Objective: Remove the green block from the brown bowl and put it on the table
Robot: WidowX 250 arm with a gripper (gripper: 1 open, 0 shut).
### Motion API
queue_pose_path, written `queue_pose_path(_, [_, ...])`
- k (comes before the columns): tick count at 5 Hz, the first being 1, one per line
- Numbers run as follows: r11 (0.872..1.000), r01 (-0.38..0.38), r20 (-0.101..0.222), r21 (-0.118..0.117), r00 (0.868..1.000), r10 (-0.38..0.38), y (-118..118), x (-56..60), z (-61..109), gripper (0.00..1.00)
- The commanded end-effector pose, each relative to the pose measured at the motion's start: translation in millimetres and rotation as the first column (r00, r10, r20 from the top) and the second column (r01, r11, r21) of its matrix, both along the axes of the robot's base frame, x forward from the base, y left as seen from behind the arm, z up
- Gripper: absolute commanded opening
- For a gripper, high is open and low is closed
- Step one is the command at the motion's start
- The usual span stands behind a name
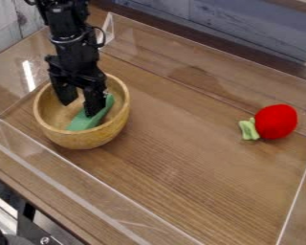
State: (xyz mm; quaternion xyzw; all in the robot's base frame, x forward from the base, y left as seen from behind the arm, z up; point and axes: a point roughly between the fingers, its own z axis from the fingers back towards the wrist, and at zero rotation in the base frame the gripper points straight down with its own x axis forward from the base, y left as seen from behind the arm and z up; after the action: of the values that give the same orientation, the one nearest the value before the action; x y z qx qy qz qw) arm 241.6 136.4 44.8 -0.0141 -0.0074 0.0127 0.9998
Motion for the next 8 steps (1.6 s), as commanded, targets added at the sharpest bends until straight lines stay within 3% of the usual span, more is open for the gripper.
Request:
queue_pose_path(1, [1.0,-0.007,0.04,0.012,0.999,0.007,7.4,9.6,8.9,1.0])
queue_pose_path(6, [0.999,-0.018,0.031,-0.028,0.999,0.018,17.2,19.1,-2.6,1.0])
queue_pose_path(7, [0.999,-0.023,0.025,-0.034,0.999,0.024,18.9,20.0,-6.9,0.0])
queue_pose_path(8, [0.999,-0.036,0.045,-0.036,0.998,0.038,15.5,19.6,9.9,0.0])
